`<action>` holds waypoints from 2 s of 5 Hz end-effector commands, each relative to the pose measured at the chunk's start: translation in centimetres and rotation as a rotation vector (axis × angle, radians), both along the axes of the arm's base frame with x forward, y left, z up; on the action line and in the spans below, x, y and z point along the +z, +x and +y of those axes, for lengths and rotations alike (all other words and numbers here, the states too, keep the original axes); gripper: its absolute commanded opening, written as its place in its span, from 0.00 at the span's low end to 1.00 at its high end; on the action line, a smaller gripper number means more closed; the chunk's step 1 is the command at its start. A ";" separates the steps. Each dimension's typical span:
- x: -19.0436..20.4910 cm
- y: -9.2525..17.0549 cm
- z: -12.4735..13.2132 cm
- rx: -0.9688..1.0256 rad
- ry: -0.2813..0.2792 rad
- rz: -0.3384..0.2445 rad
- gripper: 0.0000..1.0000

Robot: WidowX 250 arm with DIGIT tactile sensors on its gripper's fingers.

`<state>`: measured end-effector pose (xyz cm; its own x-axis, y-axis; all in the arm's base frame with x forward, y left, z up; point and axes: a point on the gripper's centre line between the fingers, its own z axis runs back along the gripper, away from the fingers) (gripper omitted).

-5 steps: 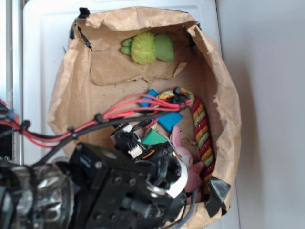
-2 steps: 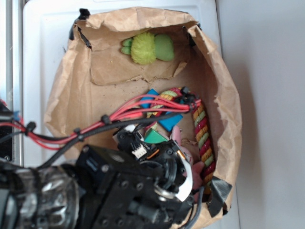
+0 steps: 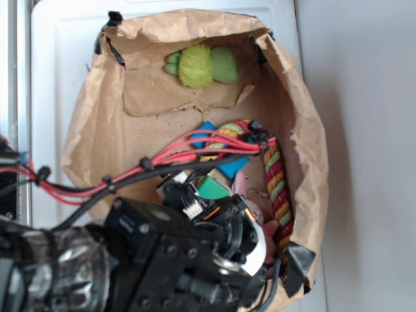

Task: Grab the green block.

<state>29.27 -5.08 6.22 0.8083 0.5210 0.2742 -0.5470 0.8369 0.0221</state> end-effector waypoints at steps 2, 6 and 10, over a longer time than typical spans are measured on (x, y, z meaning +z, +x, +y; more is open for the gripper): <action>2.3 0.8 0.7 -0.008 -0.019 -0.063 1.00; -0.9 1.9 2.5 0.004 0.025 -0.041 1.00; -0.8 1.9 3.2 0.041 0.066 -0.048 0.00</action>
<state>30.96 -2.79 3.82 0.7851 0.5324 0.3165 -0.5810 0.8101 0.0784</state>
